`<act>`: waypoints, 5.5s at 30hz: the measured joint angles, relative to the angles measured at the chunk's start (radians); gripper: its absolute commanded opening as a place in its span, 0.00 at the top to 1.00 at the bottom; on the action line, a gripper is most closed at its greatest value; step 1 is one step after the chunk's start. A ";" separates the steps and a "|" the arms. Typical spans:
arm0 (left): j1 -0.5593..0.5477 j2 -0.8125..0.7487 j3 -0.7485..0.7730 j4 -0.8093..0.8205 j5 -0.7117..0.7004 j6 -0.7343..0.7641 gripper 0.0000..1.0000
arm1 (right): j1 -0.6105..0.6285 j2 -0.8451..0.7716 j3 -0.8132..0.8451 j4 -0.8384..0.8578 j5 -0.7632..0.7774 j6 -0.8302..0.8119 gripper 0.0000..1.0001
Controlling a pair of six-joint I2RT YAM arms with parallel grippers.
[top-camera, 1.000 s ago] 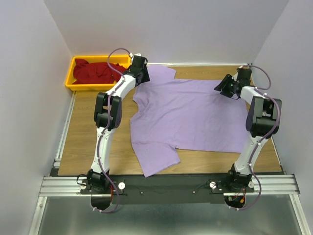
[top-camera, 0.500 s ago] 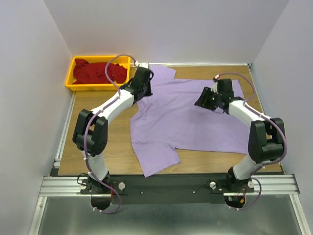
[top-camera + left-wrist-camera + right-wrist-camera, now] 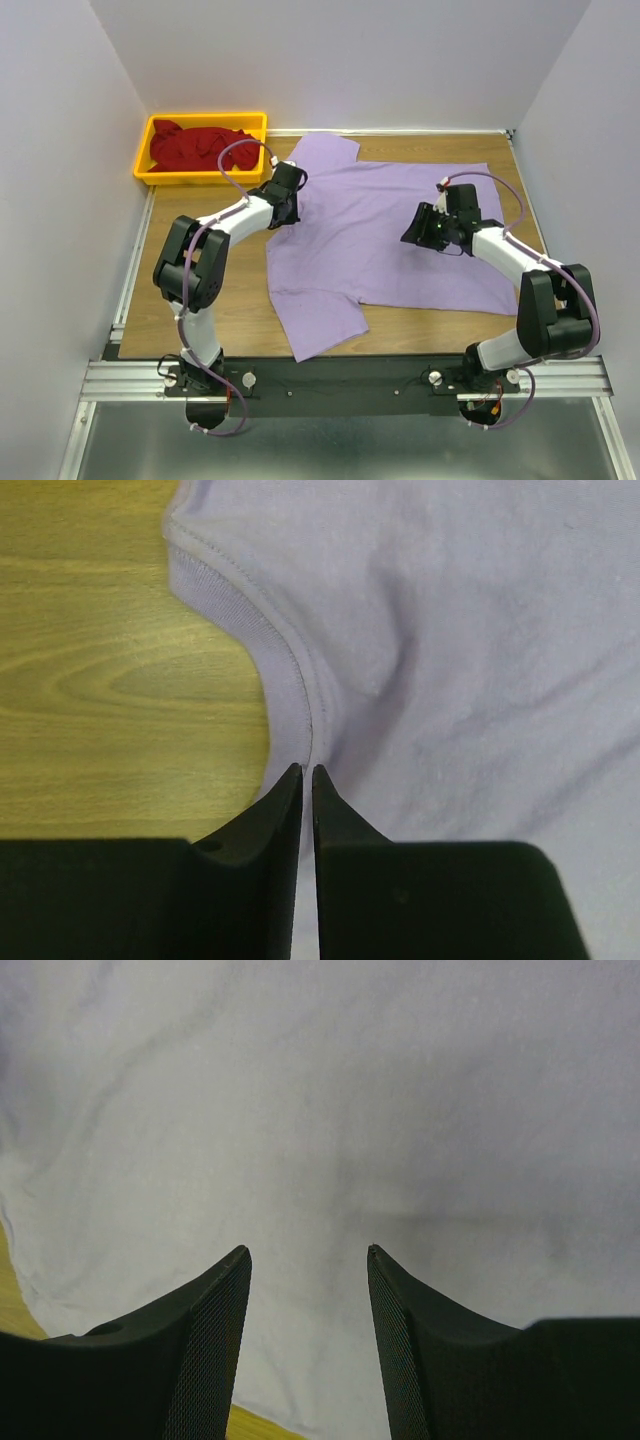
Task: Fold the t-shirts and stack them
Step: Flatten the tshirt out, then fold the tshirt
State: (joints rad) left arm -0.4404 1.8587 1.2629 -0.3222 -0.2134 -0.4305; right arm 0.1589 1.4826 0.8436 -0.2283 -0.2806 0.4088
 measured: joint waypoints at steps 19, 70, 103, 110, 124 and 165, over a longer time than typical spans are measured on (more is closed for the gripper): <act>0.047 0.058 -0.034 0.029 -0.043 0.014 0.90 | 0.004 -0.005 -0.038 -0.002 0.065 -0.017 0.42; -0.029 -0.404 -0.483 -0.174 0.092 -0.109 0.54 | 0.004 -0.124 -0.005 -0.137 0.172 -0.041 0.39; 0.038 0.095 0.100 -0.039 0.038 -0.011 0.43 | -0.083 0.342 0.343 -0.222 0.478 -0.025 0.27; 0.079 0.191 0.184 -0.047 0.041 0.009 0.43 | -0.134 0.425 0.405 -0.203 0.462 -0.044 0.27; 0.146 0.392 0.497 -0.135 0.054 0.043 0.44 | -0.136 0.579 0.607 -0.179 0.459 -0.070 0.27; 0.157 -0.895 -0.588 -0.119 0.050 -0.206 0.15 | -0.148 -0.464 0.003 -0.375 0.523 0.077 0.00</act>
State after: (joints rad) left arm -0.2836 0.9634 0.6746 -0.4416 -0.1635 -0.6369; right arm 0.0109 1.0187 0.8471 -0.6037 0.2424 0.4858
